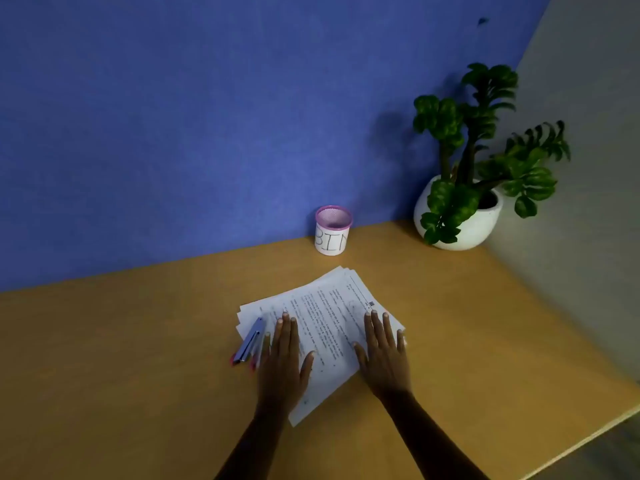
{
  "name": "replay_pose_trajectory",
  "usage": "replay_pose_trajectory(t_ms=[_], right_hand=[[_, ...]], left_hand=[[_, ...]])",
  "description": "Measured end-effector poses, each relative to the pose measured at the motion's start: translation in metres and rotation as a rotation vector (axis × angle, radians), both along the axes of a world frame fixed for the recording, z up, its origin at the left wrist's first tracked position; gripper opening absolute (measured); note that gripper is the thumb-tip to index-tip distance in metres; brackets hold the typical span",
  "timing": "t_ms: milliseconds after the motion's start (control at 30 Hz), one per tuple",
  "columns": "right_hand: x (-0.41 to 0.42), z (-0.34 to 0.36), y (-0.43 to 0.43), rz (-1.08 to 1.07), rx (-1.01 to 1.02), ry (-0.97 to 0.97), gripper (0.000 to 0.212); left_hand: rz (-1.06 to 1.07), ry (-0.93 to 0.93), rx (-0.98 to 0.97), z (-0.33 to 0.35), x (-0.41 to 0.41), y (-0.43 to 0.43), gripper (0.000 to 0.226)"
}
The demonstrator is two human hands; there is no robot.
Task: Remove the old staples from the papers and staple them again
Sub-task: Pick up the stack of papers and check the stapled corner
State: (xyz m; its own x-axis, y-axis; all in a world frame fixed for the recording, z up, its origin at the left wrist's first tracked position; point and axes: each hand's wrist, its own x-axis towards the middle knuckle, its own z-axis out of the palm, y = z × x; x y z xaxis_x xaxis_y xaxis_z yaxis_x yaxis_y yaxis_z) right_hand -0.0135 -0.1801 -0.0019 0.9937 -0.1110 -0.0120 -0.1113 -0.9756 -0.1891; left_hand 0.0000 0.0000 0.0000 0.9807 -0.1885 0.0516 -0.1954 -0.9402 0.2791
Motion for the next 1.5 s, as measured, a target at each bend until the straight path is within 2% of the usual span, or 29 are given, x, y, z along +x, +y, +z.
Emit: replay_pose_trajectory(t_ms=[133,233,367,500,767,833,867,900,933,1067,1167,1267,1367,1433,1500], right_hand=[[0.001,-0.019,-0.007,-0.009,0.039,0.029,0.110],[-0.002,-0.026,-0.005,-0.011,0.060,0.037,0.105],[-0.001,-0.031,-0.005,-0.020,0.067,0.067,0.083],[-0.003,-0.033,-0.005,-0.021,0.098,0.048,0.106],[0.000,-0.023,-0.017,-0.021,0.044,0.099,0.111],[0.001,-0.017,-0.024,-0.099,0.027,0.103,0.103],[0.003,-0.014,-0.028,-0.159,0.042,0.100,0.089],[0.004,-0.010,-0.031,-0.229,0.079,0.097,0.074],[0.005,-0.006,-0.033,-0.293,0.137,0.088,0.069],[0.013,0.007,-0.037,-0.428,0.270,0.075,0.076],[0.020,0.012,-0.037,-0.467,0.320,0.099,0.078],[0.025,0.013,-0.038,-0.493,0.388,0.110,0.070],[0.028,0.010,-0.038,-0.499,0.480,0.109,0.063],[0.030,0.009,-0.037,-0.540,0.631,0.106,0.062],[0.032,0.009,-0.037,-0.590,0.739,0.110,0.052]], left_hand=[[-0.020,0.014,-0.026,-0.011,-0.005,0.000,0.081],[-0.029,-0.020,-0.047,-0.015,-0.007,0.001,0.081],[-0.017,-0.009,-0.040,-0.016,-0.008,0.001,0.081],[-0.024,0.034,-0.041,-0.015,-0.008,0.000,0.080],[-0.043,0.037,-0.020,-0.014,-0.007,0.001,0.079],[-0.068,-0.007,0.010,-0.011,-0.007,0.002,0.077],[-0.063,-0.045,0.022,-0.010,-0.005,0.003,0.075],[-0.046,-0.095,0.030,-0.010,-0.004,0.006,0.073],[-0.029,-0.131,0.047,-0.009,-0.002,0.008,0.072],[0.054,-0.121,0.156,-0.011,0.005,0.016,0.066],[0.127,-0.099,0.114,-0.008,0.010,0.016,0.034],[0.148,-0.010,0.025,-0.007,0.013,0.015,0.045],[0.127,-0.008,0.033,-0.007,0.015,0.017,0.050],[0.184,-0.024,-0.028,-0.009,0.017,0.023,0.051],[0.221,0.031,-0.070,-0.012,0.017,0.028,0.053]])
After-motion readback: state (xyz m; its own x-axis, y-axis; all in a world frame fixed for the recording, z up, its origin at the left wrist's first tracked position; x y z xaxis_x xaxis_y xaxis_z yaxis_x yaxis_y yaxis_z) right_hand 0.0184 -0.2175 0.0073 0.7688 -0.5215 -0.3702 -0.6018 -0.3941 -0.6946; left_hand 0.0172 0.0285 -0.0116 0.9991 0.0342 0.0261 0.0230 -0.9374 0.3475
